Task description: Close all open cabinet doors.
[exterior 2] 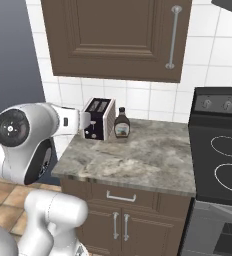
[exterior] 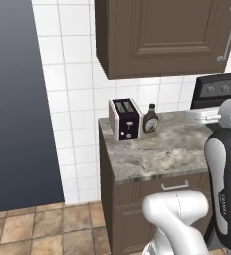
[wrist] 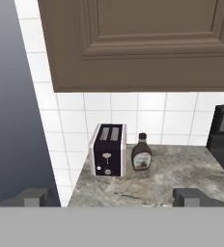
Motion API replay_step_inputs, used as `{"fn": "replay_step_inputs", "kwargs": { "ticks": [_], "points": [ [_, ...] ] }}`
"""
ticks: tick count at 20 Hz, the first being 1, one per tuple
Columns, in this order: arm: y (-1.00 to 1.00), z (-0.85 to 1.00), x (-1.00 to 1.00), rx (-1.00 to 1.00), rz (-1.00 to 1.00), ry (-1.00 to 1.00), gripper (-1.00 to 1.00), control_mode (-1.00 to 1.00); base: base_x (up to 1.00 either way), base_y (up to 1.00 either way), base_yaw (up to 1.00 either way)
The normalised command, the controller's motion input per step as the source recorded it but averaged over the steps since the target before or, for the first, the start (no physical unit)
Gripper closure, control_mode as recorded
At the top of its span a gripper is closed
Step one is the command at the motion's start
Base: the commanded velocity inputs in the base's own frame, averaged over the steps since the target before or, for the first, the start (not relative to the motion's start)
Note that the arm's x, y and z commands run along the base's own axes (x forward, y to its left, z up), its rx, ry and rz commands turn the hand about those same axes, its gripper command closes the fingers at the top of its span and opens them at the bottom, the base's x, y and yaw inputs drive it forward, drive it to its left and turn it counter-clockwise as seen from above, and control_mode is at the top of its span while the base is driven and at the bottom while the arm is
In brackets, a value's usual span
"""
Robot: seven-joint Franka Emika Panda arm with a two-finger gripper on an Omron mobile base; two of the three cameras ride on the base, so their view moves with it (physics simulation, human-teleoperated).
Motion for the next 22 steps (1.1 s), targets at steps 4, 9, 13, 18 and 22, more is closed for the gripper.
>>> {"fn": "replay_step_inputs", "kwargs": {
  "ticks": [4, 9, 13, 18, 22],
  "points": [
    [0.0, 0.0, 0.0, 0.0, 0.0, 0.0, -1.0, -1.0, 0.0, 0.0, 0.0],
    [0.08, -0.06, -0.16, 0.0, 0.0, 0.0, -1.0, -1.0, 0.0, 0.0, 0.0],
    [0.32, -0.16, -0.61, 0.0, 0.02, 0.0, -1.0, -1.0, 0.0, 0.0, 0.0],
    [0.0, 0.0, 0.0, 0.0, 0.0, 0.0, -1.0, 1.0, -0.76, 0.53, 0.06],
    [0.0, 0.0, 0.0, 0.0, 0.0, 0.0, -1.0, 1.0, -0.77, 0.66, 0.13]
  ]
}}
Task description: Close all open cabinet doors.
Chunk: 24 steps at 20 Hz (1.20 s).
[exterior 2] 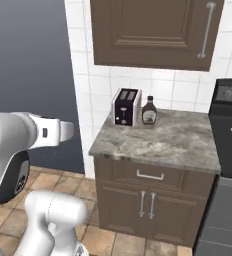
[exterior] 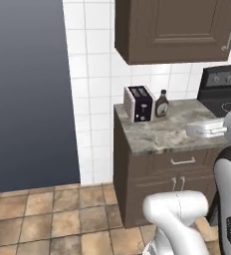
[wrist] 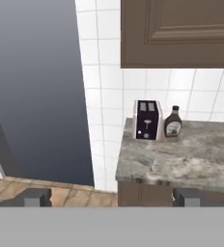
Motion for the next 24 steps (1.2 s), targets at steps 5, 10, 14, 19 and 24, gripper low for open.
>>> {"fn": "replay_step_inputs", "kwargs": {
  "ticks": [5, 10, 14, 19, 24],
  "points": [
    [0.0, 0.0, 0.0, 0.0, 0.0, 0.0, -1.0, 1.0, -0.65, 0.78, 0.23],
    [0.0, 0.0, 0.0, 0.0, 0.0, 0.0, -1.0, 1.0, -0.44, 0.9, 0.39],
    [0.0, 0.0, 0.0, 0.0, 0.0, 0.0, -1.0, 1.0, -0.21, 0.87, 0.5],
    [0.0, 0.0, 0.0, 0.0, 0.0, 0.0, -1.0, 1.0, -0.05, 0.7, 0.54],
    [0.0, 0.0, 0.0, 0.0, 0.0, 0.0, -1.0, 1.0, -0.02, 0.65, 0.54]
  ]
}}
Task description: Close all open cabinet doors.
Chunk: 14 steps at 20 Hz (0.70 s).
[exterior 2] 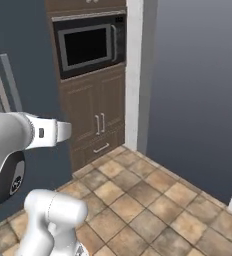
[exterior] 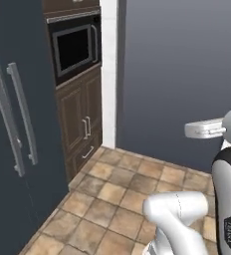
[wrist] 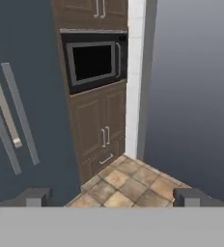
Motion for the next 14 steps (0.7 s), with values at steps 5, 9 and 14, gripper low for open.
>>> {"fn": "replay_step_inputs", "kwargs": {
  "ticks": [5, 9, 14],
  "points": [
    [0.0, 0.0, 0.0, 0.0, 0.0, 0.0, -1.0, 1.0, -0.07, 0.59, 0.52],
    [0.0, 0.0, 0.0, 0.0, 0.0, 0.0, -1.0, 1.0, -0.17, 0.61, 0.49],
    [0.0, 0.0, 0.0, 0.0, 0.0, 0.0, -1.0, 1.0, -0.18, 0.69, 0.49]
  ]
}}
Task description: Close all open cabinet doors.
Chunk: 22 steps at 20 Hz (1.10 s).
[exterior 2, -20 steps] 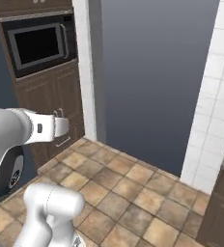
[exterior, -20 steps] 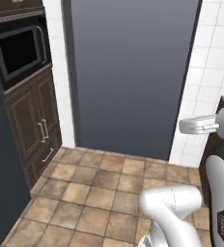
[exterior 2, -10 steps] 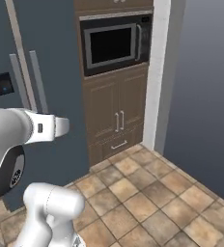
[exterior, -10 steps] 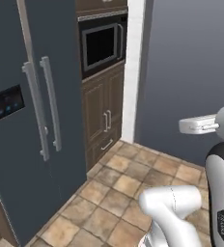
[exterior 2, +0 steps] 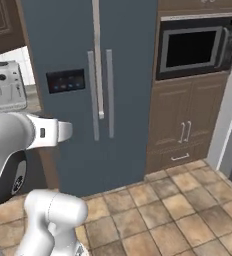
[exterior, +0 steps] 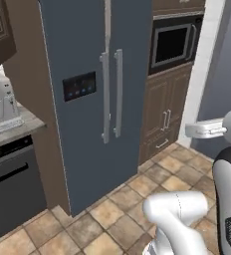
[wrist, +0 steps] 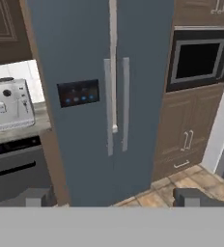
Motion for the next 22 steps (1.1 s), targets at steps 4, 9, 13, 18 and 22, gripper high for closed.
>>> {"fn": "replay_step_inputs", "kwargs": {
  "ticks": [4, 9, 13, 18, 22],
  "points": [
    [0.0, 0.0, 0.0, 0.0, 0.0, 0.0, -1.0, 1.0, -0.15, 0.56, 0.46],
    [0.0, 0.0, 0.0, 0.0, 0.0, 0.0, -1.0, 1.0, -0.01, 0.44, 0.39],
    [0.0, 0.0, 0.0, 0.0, 0.0, 0.0, -1.0, 1.0, 0.14, 0.37, 0.24],
    [0.0, 0.0, 0.0, 0.0, 0.0, 0.0, -1.0, 1.0, 0.5, 0.46, 0.07],
    [0.0, 0.0, 0.0, 0.0, 0.0, 0.0, -1.0, 1.0, 0.53, 0.51, 0.03]
  ]
}}
